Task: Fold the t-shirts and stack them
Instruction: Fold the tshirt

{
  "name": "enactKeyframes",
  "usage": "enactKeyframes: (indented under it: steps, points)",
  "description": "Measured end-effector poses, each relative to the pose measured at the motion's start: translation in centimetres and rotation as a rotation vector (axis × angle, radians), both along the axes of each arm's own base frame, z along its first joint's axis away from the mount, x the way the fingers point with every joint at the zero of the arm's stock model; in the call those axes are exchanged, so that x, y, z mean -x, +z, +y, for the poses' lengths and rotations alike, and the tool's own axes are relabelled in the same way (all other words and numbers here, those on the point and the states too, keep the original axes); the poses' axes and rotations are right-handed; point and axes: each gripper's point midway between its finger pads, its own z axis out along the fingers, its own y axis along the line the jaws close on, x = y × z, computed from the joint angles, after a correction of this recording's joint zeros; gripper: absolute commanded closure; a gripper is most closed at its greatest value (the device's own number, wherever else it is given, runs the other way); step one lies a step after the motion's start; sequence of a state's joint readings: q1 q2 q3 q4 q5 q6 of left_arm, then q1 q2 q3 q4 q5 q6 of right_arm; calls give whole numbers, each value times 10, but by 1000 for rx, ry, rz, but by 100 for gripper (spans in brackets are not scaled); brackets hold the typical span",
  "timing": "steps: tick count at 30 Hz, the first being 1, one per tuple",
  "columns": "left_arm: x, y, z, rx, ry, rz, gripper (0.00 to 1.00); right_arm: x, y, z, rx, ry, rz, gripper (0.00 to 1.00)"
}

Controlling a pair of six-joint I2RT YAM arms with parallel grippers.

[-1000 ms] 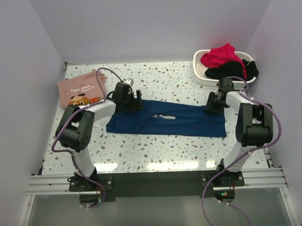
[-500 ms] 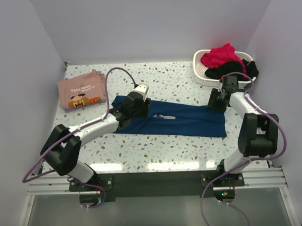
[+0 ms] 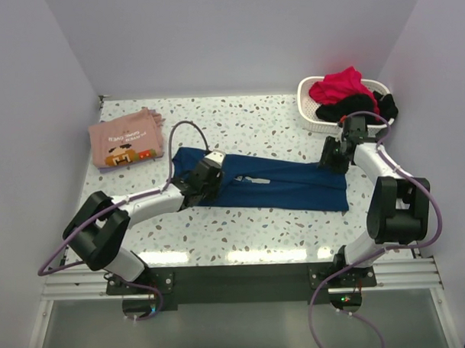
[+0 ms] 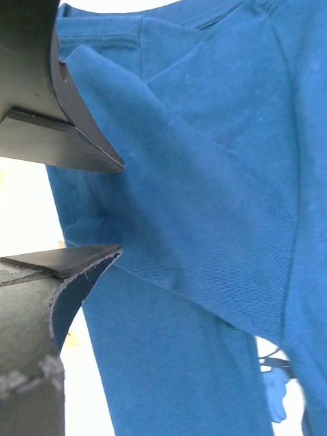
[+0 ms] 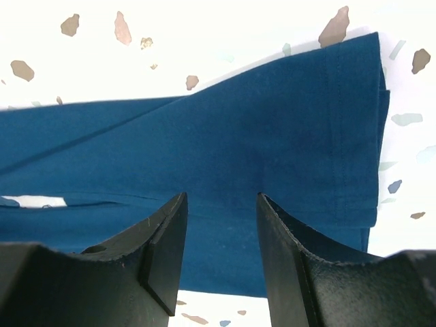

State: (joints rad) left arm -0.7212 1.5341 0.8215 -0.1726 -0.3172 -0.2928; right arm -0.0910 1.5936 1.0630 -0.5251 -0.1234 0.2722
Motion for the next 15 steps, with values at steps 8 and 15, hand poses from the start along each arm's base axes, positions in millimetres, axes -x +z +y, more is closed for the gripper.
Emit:
enactKeyframes:
  steps: [8, 15]
  points:
    - [20, -4, -13, 2, -60, 8, 49, 4, -2, 0, 1, 4, 11, 51]
    - [23, -6, -17, 14, -59, 15, 54, 8, -5, 1, 0, 4, 22, 51]
